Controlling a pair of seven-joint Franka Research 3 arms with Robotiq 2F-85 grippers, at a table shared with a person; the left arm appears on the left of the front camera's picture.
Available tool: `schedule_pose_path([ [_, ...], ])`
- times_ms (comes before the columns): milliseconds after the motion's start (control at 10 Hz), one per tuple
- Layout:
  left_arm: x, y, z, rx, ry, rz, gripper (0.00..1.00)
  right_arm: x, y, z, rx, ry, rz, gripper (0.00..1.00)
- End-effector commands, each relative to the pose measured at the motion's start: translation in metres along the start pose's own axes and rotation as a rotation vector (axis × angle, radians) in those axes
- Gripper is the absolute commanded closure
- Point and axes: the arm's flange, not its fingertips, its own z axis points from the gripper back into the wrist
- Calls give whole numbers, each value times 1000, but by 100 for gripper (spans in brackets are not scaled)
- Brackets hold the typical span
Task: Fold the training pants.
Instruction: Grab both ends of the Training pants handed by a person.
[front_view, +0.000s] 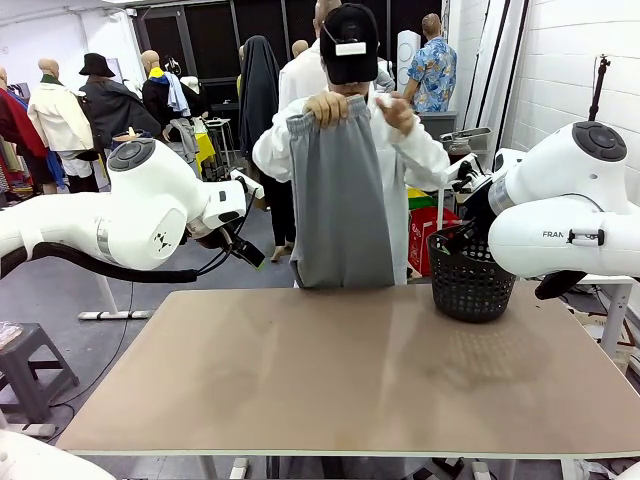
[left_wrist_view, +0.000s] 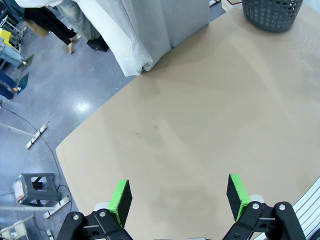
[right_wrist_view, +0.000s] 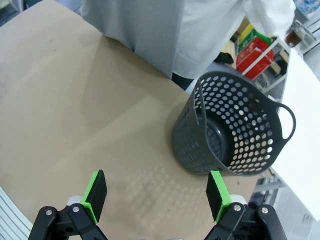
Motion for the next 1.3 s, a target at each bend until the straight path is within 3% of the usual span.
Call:
schedule_pose_path([
  [0, 1, 1, -2, 4, -10, 0, 0, 0, 0, 0, 0, -3, 1, 0],
  [1200, 1, 1, -2, 4, -10, 0, 0, 0, 0, 0, 0, -3, 1, 0],
])
